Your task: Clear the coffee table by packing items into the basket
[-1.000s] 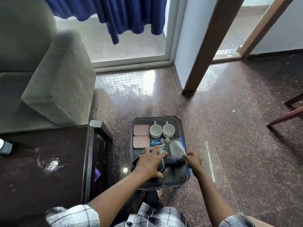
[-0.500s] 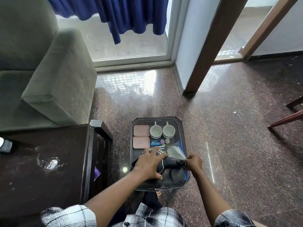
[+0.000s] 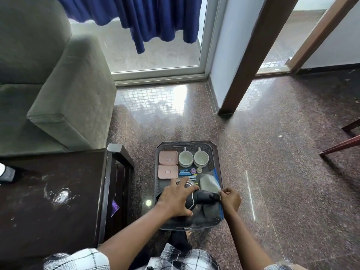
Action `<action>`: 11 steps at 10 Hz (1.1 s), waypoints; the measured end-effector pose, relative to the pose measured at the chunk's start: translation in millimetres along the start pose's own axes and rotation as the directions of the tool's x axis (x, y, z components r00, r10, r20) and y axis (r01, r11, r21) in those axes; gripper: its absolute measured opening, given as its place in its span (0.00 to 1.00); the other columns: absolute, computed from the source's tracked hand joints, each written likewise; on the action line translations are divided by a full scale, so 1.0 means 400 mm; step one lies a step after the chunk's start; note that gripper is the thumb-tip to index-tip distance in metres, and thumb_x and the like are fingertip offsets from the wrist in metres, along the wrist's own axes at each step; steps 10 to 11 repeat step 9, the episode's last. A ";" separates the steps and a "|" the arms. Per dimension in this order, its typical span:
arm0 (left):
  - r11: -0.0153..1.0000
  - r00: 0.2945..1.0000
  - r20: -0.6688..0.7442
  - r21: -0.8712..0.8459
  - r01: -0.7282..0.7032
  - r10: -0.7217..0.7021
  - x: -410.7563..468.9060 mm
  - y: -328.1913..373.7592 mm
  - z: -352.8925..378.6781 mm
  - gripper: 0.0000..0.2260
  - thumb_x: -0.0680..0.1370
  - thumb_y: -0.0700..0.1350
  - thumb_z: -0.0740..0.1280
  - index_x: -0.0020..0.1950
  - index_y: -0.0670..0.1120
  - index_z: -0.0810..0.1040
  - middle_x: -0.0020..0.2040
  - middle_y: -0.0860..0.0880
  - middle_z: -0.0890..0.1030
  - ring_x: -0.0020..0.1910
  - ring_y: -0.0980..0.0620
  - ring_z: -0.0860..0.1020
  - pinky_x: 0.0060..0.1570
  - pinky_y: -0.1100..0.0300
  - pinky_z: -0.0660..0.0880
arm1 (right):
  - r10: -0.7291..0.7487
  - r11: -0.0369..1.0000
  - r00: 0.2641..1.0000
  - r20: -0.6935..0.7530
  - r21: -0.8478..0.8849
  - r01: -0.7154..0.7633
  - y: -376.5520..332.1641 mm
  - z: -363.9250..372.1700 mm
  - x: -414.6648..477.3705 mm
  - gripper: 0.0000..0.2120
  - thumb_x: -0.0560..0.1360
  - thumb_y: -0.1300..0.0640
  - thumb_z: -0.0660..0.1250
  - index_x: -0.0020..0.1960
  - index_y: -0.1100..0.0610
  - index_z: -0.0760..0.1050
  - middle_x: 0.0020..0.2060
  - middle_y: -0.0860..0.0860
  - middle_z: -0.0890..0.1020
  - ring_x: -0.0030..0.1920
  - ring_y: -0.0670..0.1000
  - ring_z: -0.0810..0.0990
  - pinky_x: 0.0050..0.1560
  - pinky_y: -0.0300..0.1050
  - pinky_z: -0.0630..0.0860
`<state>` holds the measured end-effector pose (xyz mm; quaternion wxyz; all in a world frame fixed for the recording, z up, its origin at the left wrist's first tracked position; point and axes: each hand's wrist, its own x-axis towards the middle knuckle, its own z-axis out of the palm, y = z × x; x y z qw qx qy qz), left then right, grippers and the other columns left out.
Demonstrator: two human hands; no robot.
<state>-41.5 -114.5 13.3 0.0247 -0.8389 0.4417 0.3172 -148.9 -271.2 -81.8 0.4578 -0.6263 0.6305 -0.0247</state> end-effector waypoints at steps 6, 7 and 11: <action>1.000 0.999 -0.035 0.025 -0.008 0.008 0.003 -0.002 0.022 0.40 0.66 0.63 0.71 0.72 0.63 0.54 0.75 0.52 0.55 0.70 0.42 0.60 0.58 0.44 0.72 | -0.086 0.995 0.995 0.047 0.063 0.083 -0.127 -0.033 -0.056 0.05 0.72 0.64 0.65 0.43 0.61 0.79 0.37 0.55 0.80 0.40 0.54 0.77 0.41 0.41 0.68; 1.000 0.999 -0.046 0.021 -0.017 0.018 -0.004 -0.014 0.027 0.42 0.68 0.64 0.68 0.75 0.61 0.48 0.77 0.52 0.51 0.73 0.45 0.57 0.59 0.44 0.72 | -0.282 0.958 0.956 0.074 -0.033 0.285 -0.170 0.001 -0.100 0.06 0.71 0.63 0.65 0.44 0.60 0.81 0.40 0.55 0.82 0.41 0.53 0.79 0.43 0.44 0.74; 0.929 0.992 -0.121 -0.369 -0.006 -0.041 -0.069 -0.108 0.027 0.29 0.76 0.54 0.64 0.74 0.58 0.56 0.74 0.54 0.61 0.72 0.51 0.62 0.69 0.51 0.65 | -0.534 0.788 0.821 0.204 -0.231 0.570 -0.210 0.086 -0.186 0.07 0.70 0.59 0.66 0.45 0.58 0.81 0.44 0.54 0.84 0.49 0.56 0.80 0.51 0.49 0.74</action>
